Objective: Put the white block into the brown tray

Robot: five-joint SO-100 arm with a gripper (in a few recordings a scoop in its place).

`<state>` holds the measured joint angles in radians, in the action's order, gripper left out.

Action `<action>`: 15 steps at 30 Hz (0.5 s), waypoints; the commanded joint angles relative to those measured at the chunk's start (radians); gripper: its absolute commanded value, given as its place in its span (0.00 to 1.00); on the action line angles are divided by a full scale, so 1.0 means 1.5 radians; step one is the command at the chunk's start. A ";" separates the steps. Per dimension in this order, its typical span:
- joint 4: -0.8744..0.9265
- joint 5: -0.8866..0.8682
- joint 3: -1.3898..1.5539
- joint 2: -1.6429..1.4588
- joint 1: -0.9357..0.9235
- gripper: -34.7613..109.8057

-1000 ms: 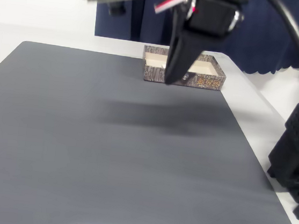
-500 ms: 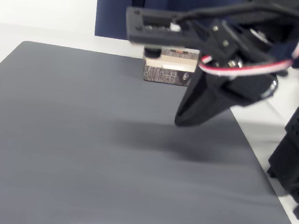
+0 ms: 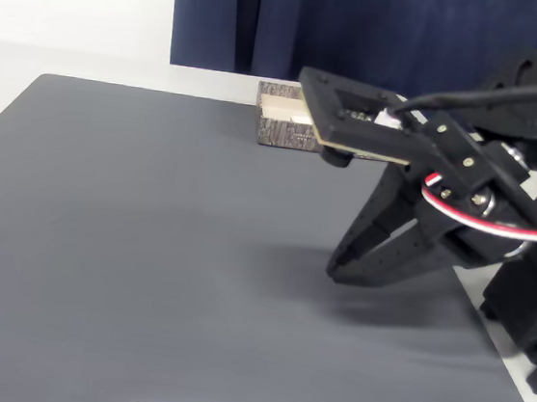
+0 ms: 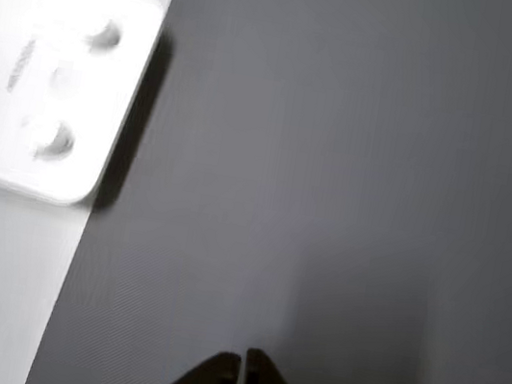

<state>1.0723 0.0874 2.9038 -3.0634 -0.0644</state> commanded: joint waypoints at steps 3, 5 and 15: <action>0.053 -0.004 0.034 -0.093 0.011 0.24; 0.081 -0.004 0.037 -0.111 0.007 0.24; 0.134 -0.020 0.099 -0.167 -0.010 0.24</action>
<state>1.2671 0.0660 3.0511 -3.3119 -0.0675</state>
